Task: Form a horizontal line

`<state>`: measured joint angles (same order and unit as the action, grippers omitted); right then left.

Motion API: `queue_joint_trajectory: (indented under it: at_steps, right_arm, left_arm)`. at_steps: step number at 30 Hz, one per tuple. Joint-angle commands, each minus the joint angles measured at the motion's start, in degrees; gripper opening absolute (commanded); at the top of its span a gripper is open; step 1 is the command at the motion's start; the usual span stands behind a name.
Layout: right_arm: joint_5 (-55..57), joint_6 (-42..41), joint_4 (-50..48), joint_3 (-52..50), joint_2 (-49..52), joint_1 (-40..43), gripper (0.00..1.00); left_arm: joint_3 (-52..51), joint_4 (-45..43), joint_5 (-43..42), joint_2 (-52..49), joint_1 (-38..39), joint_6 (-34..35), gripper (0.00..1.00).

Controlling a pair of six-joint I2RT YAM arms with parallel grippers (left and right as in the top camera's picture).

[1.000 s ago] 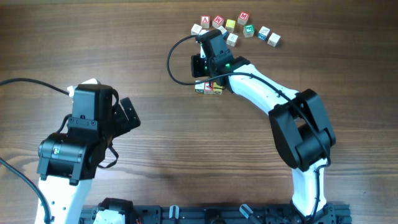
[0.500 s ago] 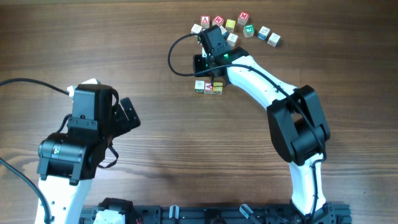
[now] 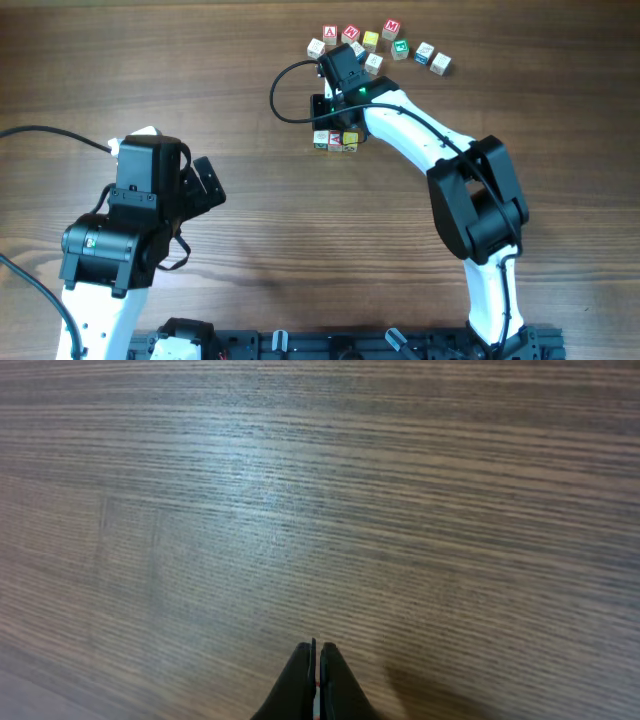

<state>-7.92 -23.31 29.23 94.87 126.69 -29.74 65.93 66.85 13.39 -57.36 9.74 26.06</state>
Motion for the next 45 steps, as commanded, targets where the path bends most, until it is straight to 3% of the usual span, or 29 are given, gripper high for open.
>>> queue_joint_trajectory:
  at_steps: [1, 15, 36, 45]
  right_arm:
    - [-0.7, -0.7, -0.5, 0.3, 1.4, 0.0, 0.05]
    - [-1.2, -0.6, 4.2, 0.3, 1.4, 0.0, 0.04]
    - [-2.2, 0.9, 0.2, 0.3, 1.4, 0.0, 0.05]
    - [-2.4, 0.8, 3.9, 0.3, 1.4, 0.0, 0.05]
  left_arm:
    - [0.0, -0.1, -0.3, 0.2, -0.3, 0.5, 1.00]
    - [0.0, -0.1, -0.3, 0.2, -0.3, 0.5, 1.00]
    - [0.0, -0.1, -0.3, 0.2, -0.3, 0.5, 1.00]
    - [0.0, -0.1, -0.3, 0.2, -0.3, 0.5, 1.00]
